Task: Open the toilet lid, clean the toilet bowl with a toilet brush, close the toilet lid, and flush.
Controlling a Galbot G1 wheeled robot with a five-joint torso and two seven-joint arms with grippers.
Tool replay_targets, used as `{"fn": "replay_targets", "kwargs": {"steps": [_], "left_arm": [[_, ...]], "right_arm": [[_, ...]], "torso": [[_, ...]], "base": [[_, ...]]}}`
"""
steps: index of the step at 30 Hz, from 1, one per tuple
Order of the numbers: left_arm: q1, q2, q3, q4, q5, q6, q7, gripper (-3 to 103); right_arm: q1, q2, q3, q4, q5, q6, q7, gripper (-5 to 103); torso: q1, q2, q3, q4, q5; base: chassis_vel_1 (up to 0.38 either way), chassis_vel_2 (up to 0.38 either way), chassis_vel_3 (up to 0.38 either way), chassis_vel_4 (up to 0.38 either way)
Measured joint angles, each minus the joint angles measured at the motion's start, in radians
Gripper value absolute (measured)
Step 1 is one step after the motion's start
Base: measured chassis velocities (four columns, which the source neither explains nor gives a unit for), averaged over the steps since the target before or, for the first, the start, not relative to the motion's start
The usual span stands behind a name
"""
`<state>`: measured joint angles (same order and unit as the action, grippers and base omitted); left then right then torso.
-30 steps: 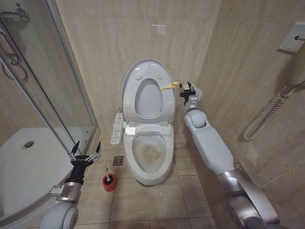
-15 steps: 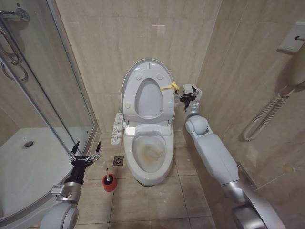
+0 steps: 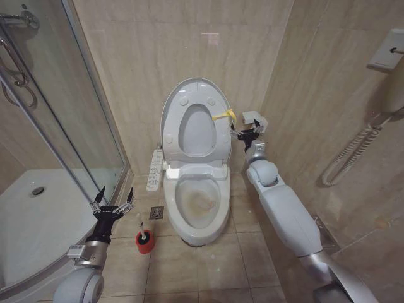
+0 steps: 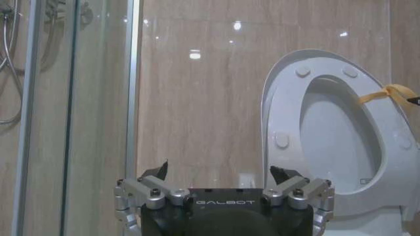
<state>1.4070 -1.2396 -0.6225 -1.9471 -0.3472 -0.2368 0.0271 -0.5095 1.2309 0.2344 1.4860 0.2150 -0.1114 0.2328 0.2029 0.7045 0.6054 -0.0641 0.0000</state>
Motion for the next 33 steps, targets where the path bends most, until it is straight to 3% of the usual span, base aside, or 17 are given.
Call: {"fn": "replay_targets", "kwargs": {"steps": [8, 17, 22, 33], "left_arm": [[0.000, 0.000, 0.000, 0.000, 0.000, 0.000, 0.000, 100], [0.000, 0.000, 0.000, 0.000, 0.000, 0.000, 0.000, 100], [0.000, 0.000, 0.000, 0.000, 0.000, 0.000, 0.000, 100], [0.000, 0.000, 0.000, 0.000, 0.000, 0.000, 0.000, 100]], "right_arm": [[-0.078, 0.002, 0.012, 0.081, 0.007, -0.011, 0.017, 100], [-0.290, 0.036, 0.066, 0.211, -0.013, -0.018, 0.040, 100], [-0.454, 0.069, 0.106, 0.274, -0.058, 0.014, 0.043, 100], [-0.653, 0.140, 0.176, 0.383, -0.130, 0.075, 0.040, 100]], "torso": [[0.000, 0.000, 0.000, 0.0000, 0.0000], [0.000, 0.000, 0.000, -0.0002, 0.0002], [0.000, 0.000, 0.000, -0.0001, 0.0002], [0.000, 0.000, 0.000, 0.0000, 0.0000]], "base": [[0.000, 0.000, 0.000, 0.000], [0.000, 0.000, 0.000, 0.000], [0.000, 0.000, 0.000, 0.000], [0.000, 0.000, 0.000, 0.000]]}}
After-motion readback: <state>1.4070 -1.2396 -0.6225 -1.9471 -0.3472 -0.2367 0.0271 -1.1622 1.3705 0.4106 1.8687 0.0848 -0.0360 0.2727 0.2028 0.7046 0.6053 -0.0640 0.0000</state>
